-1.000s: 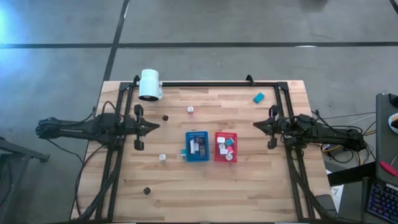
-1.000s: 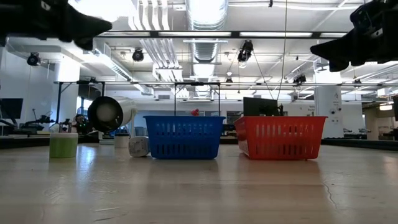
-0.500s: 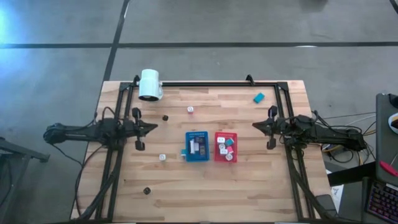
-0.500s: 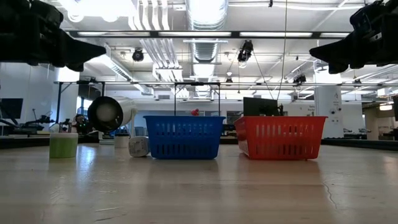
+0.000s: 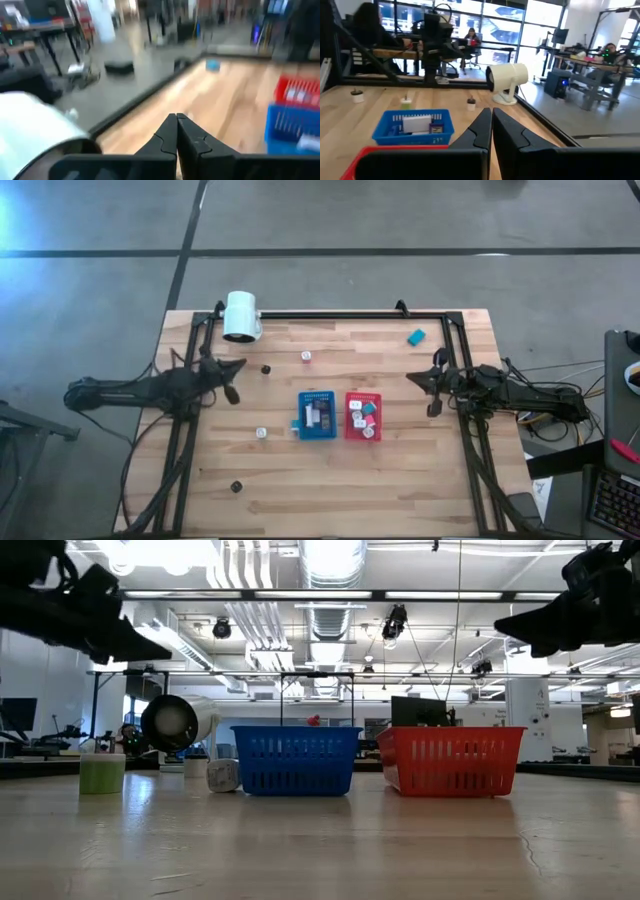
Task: Sort adapters and digital timers
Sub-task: Put the top pink charger adaptor into the red bin
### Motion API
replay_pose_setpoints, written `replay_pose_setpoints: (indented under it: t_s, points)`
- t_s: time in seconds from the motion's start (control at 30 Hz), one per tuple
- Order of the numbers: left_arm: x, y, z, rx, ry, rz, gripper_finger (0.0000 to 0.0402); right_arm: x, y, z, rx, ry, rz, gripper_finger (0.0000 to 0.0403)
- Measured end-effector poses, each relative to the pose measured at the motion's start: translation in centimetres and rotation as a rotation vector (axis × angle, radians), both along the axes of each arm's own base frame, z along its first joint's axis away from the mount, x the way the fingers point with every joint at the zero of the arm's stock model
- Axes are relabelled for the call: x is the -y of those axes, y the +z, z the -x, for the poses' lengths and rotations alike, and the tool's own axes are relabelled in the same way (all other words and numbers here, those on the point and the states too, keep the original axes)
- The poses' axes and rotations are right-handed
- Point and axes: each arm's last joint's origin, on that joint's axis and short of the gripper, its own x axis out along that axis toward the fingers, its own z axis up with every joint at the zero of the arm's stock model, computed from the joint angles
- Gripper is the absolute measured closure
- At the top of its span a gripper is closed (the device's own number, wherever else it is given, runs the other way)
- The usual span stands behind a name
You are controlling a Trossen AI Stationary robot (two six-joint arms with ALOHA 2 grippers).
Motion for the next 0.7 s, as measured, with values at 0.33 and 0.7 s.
replay_pose_setpoints:
  t_s: [0.33,0.7]
  points:
    - [-1.1,1.6,-3.9,-0.408,-0.006,0.11,0.0397,0.0,0.0,0.0,-0.002,-0.004,-0.007,0.0394]
    - [-5.0,3.9,-12.9,-0.664,-0.164,0.106,0.0321,0.0,-0.1,0.0,-0.007,-0.002,-0.003,0.0394]
